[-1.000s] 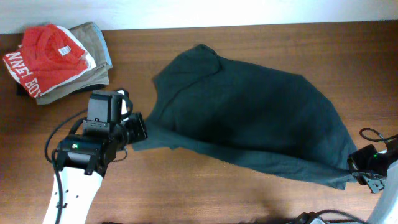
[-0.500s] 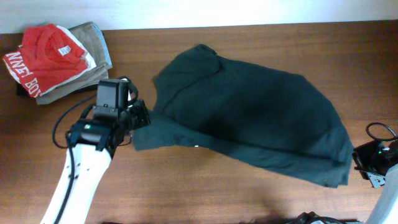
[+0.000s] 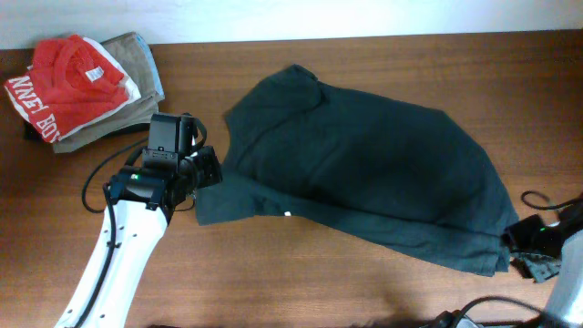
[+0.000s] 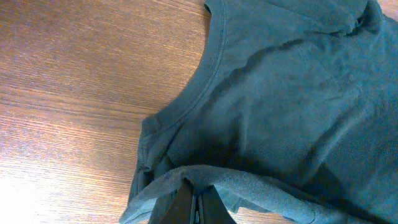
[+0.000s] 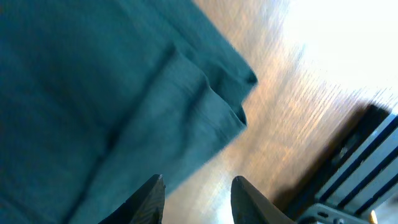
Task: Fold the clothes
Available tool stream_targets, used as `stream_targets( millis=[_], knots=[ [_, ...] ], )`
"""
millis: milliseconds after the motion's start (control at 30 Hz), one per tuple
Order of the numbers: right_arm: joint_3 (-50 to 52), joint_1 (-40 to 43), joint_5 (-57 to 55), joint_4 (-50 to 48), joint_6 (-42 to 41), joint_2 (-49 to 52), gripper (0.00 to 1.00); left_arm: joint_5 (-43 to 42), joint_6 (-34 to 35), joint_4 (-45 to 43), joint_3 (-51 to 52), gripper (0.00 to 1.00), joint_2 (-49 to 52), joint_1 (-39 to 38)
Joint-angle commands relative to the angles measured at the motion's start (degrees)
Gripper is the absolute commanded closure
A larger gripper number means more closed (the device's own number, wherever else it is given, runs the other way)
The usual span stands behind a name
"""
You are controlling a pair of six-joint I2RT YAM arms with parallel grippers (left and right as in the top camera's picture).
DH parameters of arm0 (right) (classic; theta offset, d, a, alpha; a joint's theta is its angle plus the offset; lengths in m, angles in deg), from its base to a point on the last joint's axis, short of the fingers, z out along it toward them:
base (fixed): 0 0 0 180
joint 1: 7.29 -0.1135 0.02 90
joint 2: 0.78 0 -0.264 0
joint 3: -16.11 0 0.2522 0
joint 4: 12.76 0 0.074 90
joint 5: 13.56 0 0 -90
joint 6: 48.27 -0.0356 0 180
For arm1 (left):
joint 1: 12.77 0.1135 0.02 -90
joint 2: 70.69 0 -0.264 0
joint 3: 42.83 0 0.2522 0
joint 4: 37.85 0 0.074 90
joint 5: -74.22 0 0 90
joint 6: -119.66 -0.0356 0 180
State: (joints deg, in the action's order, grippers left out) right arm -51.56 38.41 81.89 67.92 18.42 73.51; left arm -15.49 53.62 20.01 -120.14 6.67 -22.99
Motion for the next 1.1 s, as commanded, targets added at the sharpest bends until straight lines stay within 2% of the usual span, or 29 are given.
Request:
stream_targets(
  millis=[0,233,467,700,1067],
  knots=[
    [4.50,-0.31,-0.28,-0.72,0.59,3.13,0.62,0.57,-0.92,-0.15,-1.22,0.99,0.20,-0.11],
    [12.39,-0.31,2.97,-8.07,0.00,5.01,0.62,0.59,-0.92,0.07,-1.22,0.99,0.20,-0.11],
    [12.50,-0.31,-1.88,-10.49,-5.99,5.01,0.61,0.59,-0.92,0.11,-1.22,0.99,0.20,-0.11],
    [14.34,-0.33,-1.53,-10.91,-5.97,5.01,0.60,0.59,-0.92,0.07,-1.22,0.99,0.20,-0.11],
    [17.27,-0.33,1.44,-16.70,-6.16,5.01,0.59,0.57,-0.92,0.11,-1.22,0.99,0.20,-0.11]
  ],
)
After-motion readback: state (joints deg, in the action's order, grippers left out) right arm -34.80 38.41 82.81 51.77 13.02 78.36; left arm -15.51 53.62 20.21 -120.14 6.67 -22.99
